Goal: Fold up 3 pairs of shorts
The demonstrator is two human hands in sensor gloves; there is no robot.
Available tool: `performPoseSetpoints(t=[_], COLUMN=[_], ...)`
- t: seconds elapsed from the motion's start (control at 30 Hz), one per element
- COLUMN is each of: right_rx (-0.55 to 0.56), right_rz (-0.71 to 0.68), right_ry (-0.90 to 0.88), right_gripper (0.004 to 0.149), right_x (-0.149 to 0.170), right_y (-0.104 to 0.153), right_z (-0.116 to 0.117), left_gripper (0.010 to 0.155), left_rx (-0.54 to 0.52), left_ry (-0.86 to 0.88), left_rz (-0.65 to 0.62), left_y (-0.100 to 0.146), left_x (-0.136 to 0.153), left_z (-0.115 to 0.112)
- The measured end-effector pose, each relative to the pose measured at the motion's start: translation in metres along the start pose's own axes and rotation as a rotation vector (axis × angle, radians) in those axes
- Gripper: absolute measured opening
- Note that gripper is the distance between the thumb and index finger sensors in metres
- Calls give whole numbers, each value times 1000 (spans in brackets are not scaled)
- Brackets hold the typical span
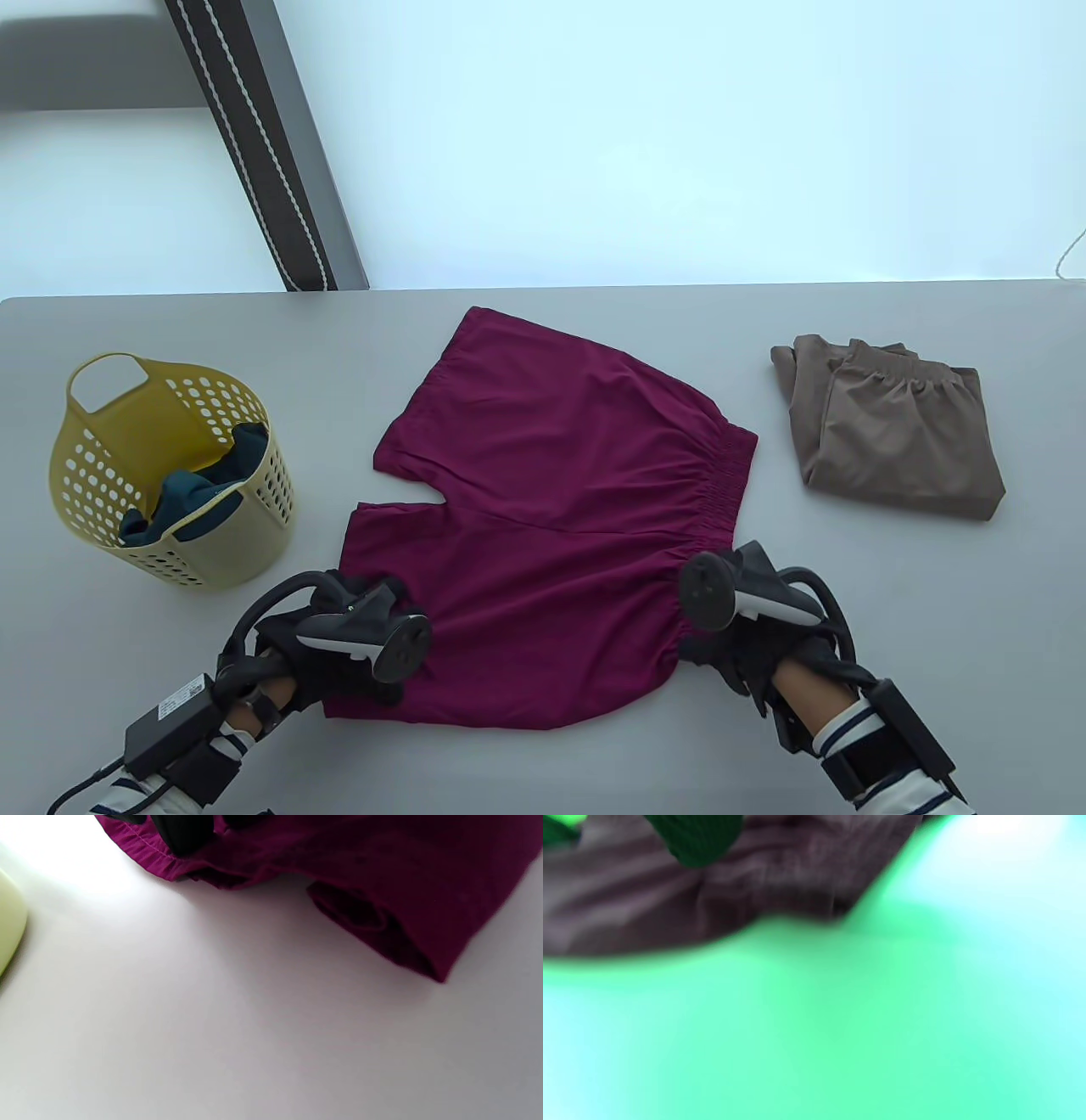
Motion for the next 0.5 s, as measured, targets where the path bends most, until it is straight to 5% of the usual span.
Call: performPoseSetpoints(t=[0.07, 0.27, 0.5], right_rx=[-136, 184, 371], right_rz=[-11, -4, -8], right_ry=[49, 311, 441], right_gripper=[89, 75, 65], right_x=[-3, -18, -24], right_y=[0, 2, 3], right_z=[22, 13, 9], left_gripper=[95, 109, 101], left_rx=[-11, -122, 126], left_ry=[23, 44, -49], left_rz=[15, 96, 106], left_y=[2, 45, 28], left_x=[5, 21, 8], left_z=[1, 16, -22])
Point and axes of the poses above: the tracker on the back of each hand, its own x axis roughly to the little-finger side, its own y axis roughly from the fingertips to the wrist, z = x × y, the point moved 1 cm from there along -y, roughly from the wrist to the fingertips, and after that the axes turned 15 degrees about x, right-handed, at the moved point
